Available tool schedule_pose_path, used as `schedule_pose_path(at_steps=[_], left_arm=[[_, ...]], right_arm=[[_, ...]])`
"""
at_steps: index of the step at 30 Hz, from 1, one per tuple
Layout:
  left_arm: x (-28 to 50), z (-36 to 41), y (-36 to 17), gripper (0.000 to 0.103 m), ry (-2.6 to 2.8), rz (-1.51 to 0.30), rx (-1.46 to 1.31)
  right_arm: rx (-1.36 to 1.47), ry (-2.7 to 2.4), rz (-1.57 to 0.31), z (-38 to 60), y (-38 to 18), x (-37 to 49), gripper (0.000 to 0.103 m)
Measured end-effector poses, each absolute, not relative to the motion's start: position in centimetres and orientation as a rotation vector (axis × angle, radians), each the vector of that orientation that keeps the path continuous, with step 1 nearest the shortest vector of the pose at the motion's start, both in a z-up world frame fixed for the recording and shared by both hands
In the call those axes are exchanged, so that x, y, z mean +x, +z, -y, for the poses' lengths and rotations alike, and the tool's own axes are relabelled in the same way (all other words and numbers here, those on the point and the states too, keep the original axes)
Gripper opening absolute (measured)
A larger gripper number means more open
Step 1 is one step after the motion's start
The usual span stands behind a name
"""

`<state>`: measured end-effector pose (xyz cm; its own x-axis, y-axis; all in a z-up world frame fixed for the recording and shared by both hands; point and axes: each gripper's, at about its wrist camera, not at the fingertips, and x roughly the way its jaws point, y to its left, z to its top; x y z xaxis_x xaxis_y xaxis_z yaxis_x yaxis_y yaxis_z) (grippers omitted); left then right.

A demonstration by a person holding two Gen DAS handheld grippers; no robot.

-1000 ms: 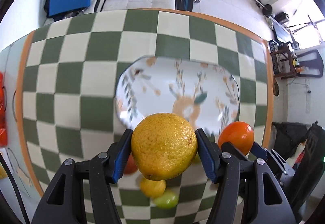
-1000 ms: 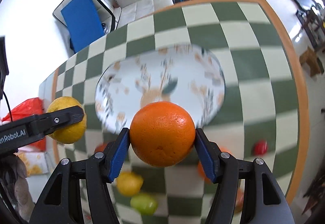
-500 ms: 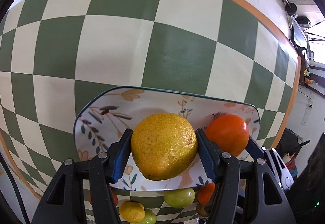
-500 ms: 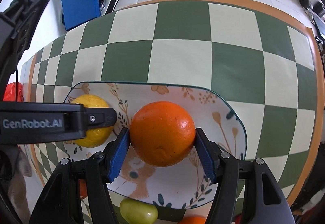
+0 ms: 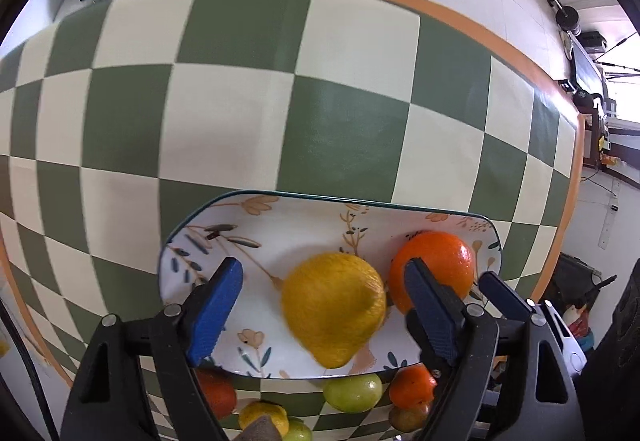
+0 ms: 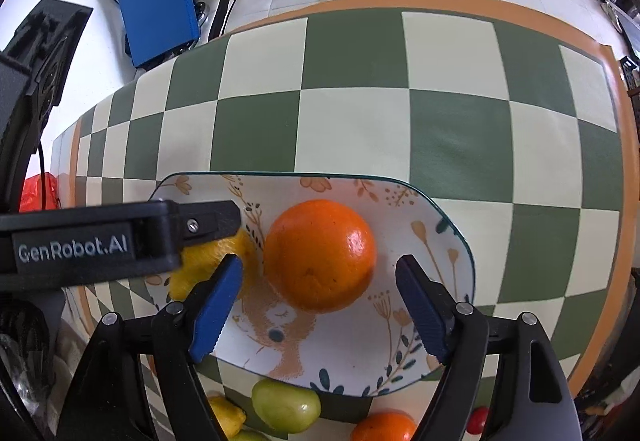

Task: Organize fruits
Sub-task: 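Lower the lemon onto the white plate with the left tool while the right tool sets the orange beside it, then open both tools and lift them away from the plate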

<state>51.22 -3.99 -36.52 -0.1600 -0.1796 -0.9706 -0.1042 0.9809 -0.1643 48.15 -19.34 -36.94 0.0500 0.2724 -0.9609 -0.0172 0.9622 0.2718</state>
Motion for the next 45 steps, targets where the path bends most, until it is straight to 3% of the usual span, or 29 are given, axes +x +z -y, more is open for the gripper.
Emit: schedule_pose_path(at_steps=[3,19,45], left_arm=[[50.3,3.7,-34.9,0.085,-0.060,-1.678,-0.162],[37.9,1.0,-25.5,0.085,0.046,-1.313,0.029],[23.0,0.6,-13.6,0.085,-0.008,-1.055,0.036]], right_arm=[[0.181,0.182,-1.486,19.8,-35.7,47.1,0.092],[0.117,0.041,-1.323,20.5,-29.1,36.2,0.092],[0.104,0.030,-1.042,19.3,-13.3,21.0,0.092]])
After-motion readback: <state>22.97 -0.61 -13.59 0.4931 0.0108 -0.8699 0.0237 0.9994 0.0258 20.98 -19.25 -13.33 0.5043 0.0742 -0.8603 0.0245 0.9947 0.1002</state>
